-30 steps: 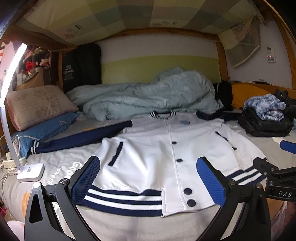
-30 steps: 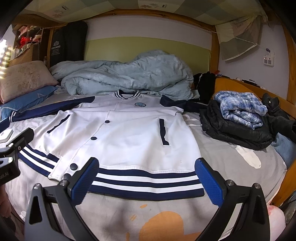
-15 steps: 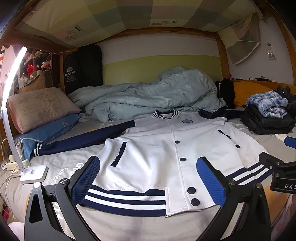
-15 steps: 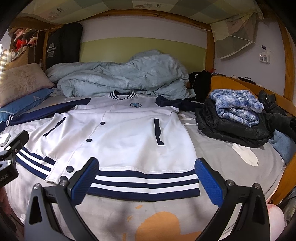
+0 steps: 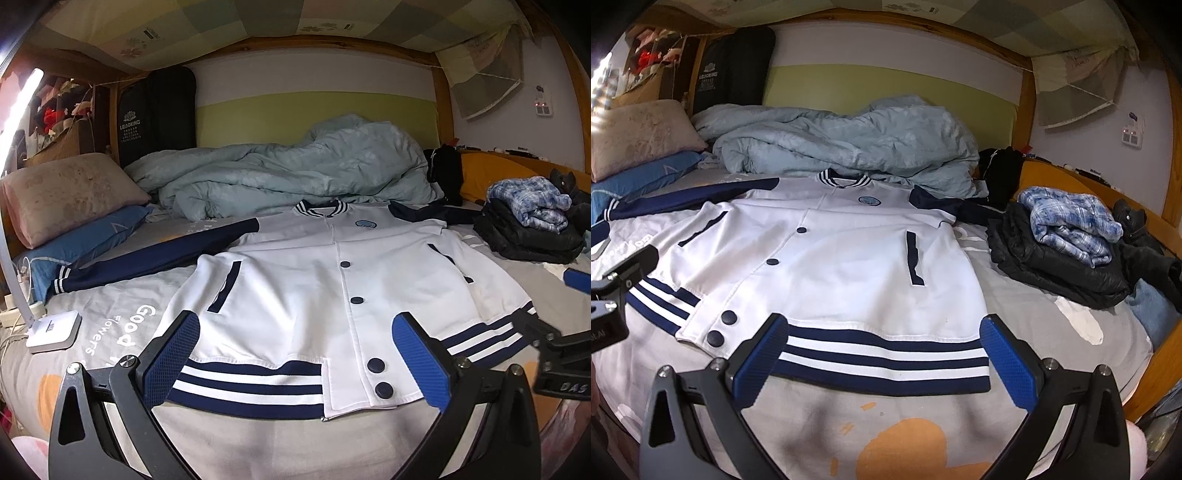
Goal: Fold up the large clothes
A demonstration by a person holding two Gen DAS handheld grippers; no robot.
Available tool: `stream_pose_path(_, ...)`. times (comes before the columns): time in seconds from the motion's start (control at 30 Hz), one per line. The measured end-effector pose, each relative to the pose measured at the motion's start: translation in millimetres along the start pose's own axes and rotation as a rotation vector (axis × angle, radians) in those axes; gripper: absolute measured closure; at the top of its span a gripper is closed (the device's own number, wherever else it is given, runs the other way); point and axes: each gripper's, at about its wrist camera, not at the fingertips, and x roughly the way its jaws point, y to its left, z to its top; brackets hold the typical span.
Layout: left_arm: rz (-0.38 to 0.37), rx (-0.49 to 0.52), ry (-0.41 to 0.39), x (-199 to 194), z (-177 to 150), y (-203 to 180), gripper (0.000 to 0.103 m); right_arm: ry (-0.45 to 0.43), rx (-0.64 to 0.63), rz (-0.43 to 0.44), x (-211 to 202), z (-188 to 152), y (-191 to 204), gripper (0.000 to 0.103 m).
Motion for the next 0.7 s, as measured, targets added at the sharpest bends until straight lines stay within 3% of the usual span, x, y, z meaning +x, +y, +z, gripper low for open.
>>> stream_pose_path(0.17, 0.028, 0.023, 0.023, 5.0, 3.8, 2.8, 0.000, -0.014, 0.013, 0.023, -1.9, 2.6, -2.0, 0.000)
stream_pose_path(0.43, 0.051, -0.049, 0.081, 17.0, 3.4, 18.6, 0.000, 0.072, -0.043, 0.007, 18.2, -7.7, 3.4, 0.000)
stream_pose_path(0.7, 0.055, 0.003, 0.112, 22.6, 1.6, 17.2, 0.000, 0.134, -0.161, 0.061, 26.8, -18.2, 23.7, 0.000)
